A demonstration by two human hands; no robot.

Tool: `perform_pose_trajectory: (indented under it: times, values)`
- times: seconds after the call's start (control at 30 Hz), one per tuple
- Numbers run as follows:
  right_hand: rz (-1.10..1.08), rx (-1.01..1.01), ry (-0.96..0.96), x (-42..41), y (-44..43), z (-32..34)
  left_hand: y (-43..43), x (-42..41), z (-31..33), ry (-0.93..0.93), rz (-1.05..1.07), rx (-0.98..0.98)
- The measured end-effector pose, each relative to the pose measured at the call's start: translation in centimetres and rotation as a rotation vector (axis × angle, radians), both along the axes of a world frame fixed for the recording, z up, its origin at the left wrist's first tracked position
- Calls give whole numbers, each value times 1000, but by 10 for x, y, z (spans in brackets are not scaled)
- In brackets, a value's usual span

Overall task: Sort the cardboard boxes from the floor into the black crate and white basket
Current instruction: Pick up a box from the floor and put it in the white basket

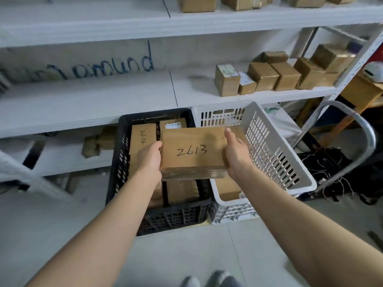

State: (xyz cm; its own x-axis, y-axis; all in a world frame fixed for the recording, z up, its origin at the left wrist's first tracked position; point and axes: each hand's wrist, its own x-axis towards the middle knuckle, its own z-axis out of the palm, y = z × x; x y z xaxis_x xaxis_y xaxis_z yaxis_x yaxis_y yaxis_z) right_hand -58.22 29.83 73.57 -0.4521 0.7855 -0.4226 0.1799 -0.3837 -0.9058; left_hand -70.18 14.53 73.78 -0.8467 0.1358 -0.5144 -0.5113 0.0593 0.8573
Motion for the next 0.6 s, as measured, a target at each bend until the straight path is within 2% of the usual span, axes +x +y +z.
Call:
perform_pose_trajectory:
  times: [0.33,0.6]
  values:
    - [189,18,-64,-65,4,-20,-13,-33,-4,-28,118,-44]
    - [99,-19,-68,-92,12,-26,3,-73,-16,-66,28,-61]
